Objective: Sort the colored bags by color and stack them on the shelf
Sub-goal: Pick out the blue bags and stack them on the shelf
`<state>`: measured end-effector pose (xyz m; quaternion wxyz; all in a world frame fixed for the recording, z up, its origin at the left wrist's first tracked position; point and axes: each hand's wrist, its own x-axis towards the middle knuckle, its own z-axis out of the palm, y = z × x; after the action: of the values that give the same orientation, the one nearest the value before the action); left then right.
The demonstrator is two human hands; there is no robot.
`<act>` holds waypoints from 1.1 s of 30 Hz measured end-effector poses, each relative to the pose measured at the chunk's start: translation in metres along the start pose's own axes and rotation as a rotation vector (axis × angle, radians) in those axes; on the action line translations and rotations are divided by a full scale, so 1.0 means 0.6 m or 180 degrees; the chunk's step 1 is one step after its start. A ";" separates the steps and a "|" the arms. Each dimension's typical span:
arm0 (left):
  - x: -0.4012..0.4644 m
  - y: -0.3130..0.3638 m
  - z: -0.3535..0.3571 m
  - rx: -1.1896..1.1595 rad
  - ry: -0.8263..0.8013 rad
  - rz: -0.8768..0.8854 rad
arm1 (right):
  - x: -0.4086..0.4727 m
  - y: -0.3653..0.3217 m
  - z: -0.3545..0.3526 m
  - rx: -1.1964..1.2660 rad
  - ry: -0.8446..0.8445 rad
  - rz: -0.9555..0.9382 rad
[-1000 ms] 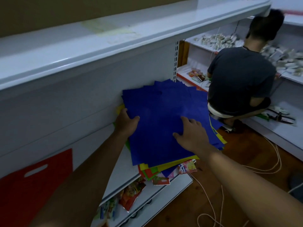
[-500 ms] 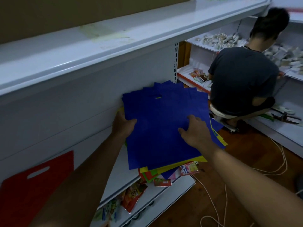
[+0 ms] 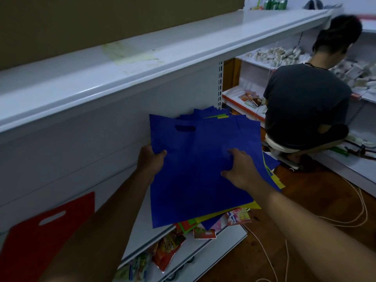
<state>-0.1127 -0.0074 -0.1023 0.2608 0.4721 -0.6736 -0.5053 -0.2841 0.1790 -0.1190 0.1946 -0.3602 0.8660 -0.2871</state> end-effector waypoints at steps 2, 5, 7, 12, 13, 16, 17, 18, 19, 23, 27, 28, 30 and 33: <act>-0.003 0.004 -0.001 -0.0062 -0.0081 0.0072 | 0.000 -0.001 0.002 -0.0067 0.0004 0.0023; -0.006 0.008 -0.009 -0.0310 -0.0097 0.0101 | 0.001 -0.002 0.005 0.0059 0.0051 0.0095; -0.008 0.010 -0.019 -0.0633 -0.0125 0.0083 | 0.004 -0.004 0.005 0.0250 0.0233 0.0094; -0.018 0.015 -0.059 -0.1302 -0.0069 0.0028 | 0.014 -0.031 0.008 0.0799 0.0441 0.0109; -0.022 0.015 -0.070 -0.1403 -0.0021 -0.0002 | 0.015 -0.040 0.010 0.0820 0.0346 0.0088; -0.032 0.009 -0.108 -0.1454 0.0181 -0.0030 | 0.010 -0.072 0.025 0.0910 0.0147 -0.0090; -0.037 0.005 -0.124 -0.1406 0.0244 -0.0039 | 0.005 -0.083 0.033 0.0948 0.0126 -0.0166; -0.042 0.002 -0.141 -0.1338 0.0308 -0.0044 | -0.002 -0.095 0.041 0.0977 0.0125 -0.0252; -0.047 -0.002 -0.159 -0.1251 0.0383 -0.0034 | -0.009 -0.109 0.049 0.0982 0.0129 -0.0342; -0.081 -0.017 -0.237 -0.0876 0.0643 0.0082 | -0.044 -0.172 0.088 0.0876 0.0081 -0.0657; -0.123 -0.035 -0.335 -0.0438 0.1108 0.0262 | -0.092 -0.244 0.133 0.0869 -0.0121 -0.0878; -0.136 -0.044 -0.365 -0.0310 0.1196 0.0334 | -0.107 -0.266 0.144 0.0870 -0.0152 -0.0949; -0.167 -0.063 -0.431 -0.0106 0.1193 0.0461 | -0.142 -0.310 0.167 0.0834 -0.0189 -0.1201; -0.222 -0.100 -0.537 0.0234 0.1341 0.0425 | -0.207 -0.378 0.213 0.0802 -0.0273 -0.1459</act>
<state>0.2318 -0.0303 -0.0273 0.4112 0.5307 -0.6520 -0.3523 -0.0160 0.0942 -0.0551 0.2043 -0.5317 0.7102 -0.4137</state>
